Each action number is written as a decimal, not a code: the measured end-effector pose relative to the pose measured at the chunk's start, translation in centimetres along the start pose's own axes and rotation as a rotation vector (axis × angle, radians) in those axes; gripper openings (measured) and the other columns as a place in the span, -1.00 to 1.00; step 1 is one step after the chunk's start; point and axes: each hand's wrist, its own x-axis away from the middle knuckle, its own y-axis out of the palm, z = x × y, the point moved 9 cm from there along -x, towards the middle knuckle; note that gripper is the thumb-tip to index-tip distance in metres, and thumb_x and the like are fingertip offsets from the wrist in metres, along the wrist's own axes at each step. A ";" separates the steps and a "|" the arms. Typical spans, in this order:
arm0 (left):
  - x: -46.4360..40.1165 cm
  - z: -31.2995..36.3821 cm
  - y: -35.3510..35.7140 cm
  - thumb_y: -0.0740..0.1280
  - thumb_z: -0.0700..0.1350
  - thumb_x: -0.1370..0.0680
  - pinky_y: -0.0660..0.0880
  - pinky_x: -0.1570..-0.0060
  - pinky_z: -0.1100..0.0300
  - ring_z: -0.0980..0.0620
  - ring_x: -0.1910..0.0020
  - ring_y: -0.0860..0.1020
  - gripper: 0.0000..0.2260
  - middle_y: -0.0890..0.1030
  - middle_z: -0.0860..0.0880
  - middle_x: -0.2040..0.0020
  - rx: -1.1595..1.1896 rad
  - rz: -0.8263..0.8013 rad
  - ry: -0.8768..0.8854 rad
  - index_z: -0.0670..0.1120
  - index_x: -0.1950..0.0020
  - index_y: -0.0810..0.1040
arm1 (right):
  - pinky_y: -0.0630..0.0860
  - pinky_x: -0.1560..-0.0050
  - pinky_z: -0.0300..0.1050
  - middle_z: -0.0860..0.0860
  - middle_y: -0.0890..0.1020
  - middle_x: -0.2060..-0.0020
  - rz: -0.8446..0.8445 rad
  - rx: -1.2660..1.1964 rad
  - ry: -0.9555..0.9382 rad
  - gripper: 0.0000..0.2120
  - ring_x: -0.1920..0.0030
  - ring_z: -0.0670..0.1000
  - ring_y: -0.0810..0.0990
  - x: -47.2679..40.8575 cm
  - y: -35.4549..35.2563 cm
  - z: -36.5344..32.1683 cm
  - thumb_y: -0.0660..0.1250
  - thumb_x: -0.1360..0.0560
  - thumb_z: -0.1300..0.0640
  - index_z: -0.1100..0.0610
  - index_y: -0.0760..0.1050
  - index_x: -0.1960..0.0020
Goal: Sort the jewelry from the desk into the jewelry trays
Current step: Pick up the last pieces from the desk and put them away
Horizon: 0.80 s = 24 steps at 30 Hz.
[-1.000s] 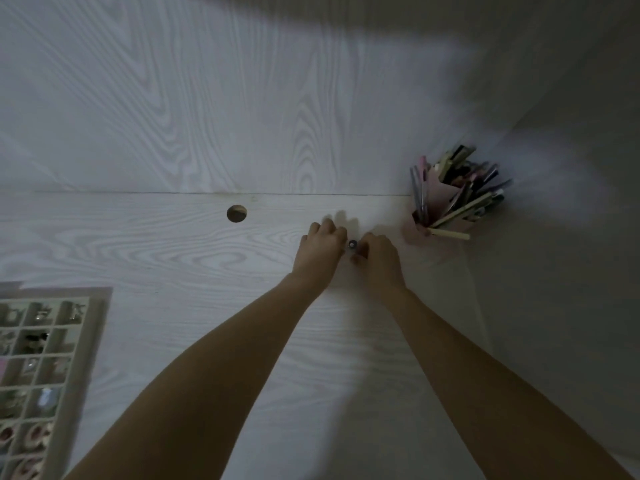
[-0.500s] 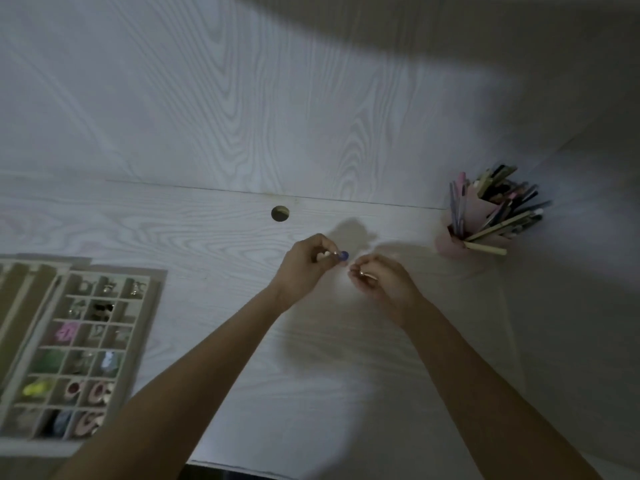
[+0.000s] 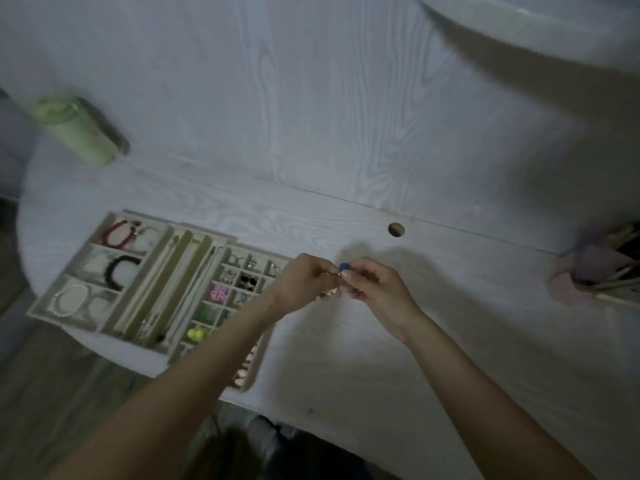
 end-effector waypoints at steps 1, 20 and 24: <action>0.6 -0.6 -1.3 0.31 -0.20 -0.56 0.37 0.41 0.44 0.26 0.46 0.48 -0.85 0.59 0.02 0.33 -0.018 0.009 -0.003 -0.22 0.12 0.64 | 0.47 0.19 -0.28 -0.02 0.59 0.31 -0.013 0.001 0.004 -0.94 0.27 -0.11 0.52 -0.3 1.5 0.0 0.32 -0.52 0.27 0.22 0.56 0.03; 8.8 -11.7 -12.4 0.32 -0.26 -0.54 0.56 0.01 0.21 0.14 0.17 0.61 -0.88 0.63 -0.04 0.11 0.157 -0.005 -0.073 -0.07 0.00 0.56 | 0.47 0.35 -0.31 0.07 0.61 0.23 0.050 0.227 0.083 -0.89 0.33 -0.05 0.56 -2.3 15.7 3.6 0.45 -0.42 0.30 0.16 0.53 0.16; 9.8 -13.4 -11.8 0.43 -0.25 -0.45 0.52 0.12 0.44 0.26 0.18 0.61 -0.84 0.65 0.00 0.08 0.222 -0.029 -0.111 -0.17 -0.02 0.63 | 0.42 0.42 -0.38 0.05 0.60 0.32 0.016 0.302 0.136 -0.89 0.37 -0.06 0.55 -1.7 16.4 5.4 0.46 -0.41 0.31 0.18 0.54 0.19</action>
